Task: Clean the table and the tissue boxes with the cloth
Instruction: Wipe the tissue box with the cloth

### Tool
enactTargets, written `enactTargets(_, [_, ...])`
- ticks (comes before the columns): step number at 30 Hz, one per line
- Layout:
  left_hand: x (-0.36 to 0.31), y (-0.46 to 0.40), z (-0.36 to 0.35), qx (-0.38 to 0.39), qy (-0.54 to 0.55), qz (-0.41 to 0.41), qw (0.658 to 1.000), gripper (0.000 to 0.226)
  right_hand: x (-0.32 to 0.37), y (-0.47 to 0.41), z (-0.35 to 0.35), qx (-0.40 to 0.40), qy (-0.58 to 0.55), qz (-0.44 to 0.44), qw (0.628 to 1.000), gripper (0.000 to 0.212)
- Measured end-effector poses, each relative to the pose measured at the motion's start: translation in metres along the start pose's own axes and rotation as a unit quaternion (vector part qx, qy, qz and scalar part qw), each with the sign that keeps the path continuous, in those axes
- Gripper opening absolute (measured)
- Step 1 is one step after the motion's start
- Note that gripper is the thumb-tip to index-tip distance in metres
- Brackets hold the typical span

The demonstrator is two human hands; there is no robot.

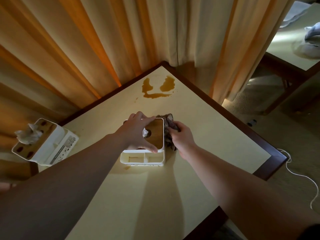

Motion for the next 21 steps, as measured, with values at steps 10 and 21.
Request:
enactTargets(10, [0.002,0.000,-0.001,0.001,0.011,0.001,1.000,0.135,-0.040,0.038,-0.001,0.099,0.053,-0.013,0.994,0.015])
enactTargets(21, [0.003,0.000,-0.002,-0.008,0.021,0.003,1.000,0.134,-0.009,-0.004,0.007,0.059,0.016,-0.013,0.998,0.014])
Point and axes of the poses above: each hand's wrist, its own y-axis away from the middle knuckle, its own z-axis out of the back of the hand, x = y × z, the point moved 6 cm from there along -y, towards the middle knuckle, and after that the axes turned 6 degrees about y, right-handed, at the moved point
